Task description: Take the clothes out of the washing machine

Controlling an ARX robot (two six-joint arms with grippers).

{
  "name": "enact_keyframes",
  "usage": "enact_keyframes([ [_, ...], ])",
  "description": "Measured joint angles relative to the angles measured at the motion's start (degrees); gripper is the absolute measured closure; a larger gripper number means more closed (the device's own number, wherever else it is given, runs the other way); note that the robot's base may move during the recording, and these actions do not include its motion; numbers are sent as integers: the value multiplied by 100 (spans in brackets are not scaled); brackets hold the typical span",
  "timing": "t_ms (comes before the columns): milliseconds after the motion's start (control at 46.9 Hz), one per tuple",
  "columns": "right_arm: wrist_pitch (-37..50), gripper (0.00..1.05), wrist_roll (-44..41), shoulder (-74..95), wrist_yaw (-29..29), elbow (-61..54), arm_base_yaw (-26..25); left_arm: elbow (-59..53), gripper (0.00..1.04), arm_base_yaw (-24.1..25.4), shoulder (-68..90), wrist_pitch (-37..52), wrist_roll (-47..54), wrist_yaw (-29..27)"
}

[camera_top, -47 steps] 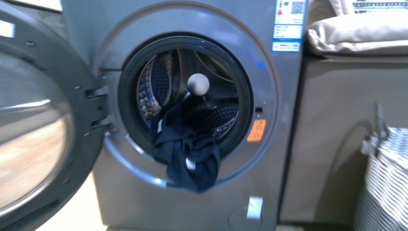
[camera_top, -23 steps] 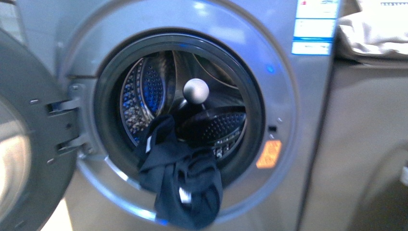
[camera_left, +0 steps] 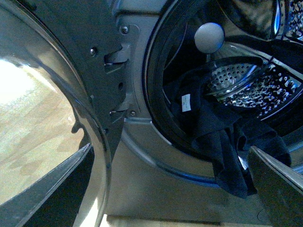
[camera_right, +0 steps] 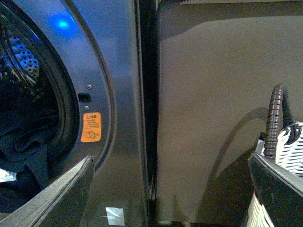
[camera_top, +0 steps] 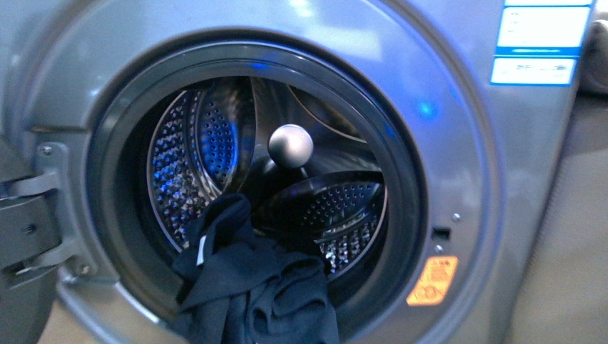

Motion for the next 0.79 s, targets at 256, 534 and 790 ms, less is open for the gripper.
enact_keyframes([
  [256, 0, 8, 0, 0, -2, 0, 0, 251, 7, 938, 1495, 1084, -1032, 3770],
  [534, 0, 8, 0, 0, -2, 0, 0, 826, 7, -44, 3838, 2931, -828, 2809],
  [790, 0, 8, 0, 0, -2, 0, 0, 1580, 7, -485, 5574, 3740, -496, 2330],
])
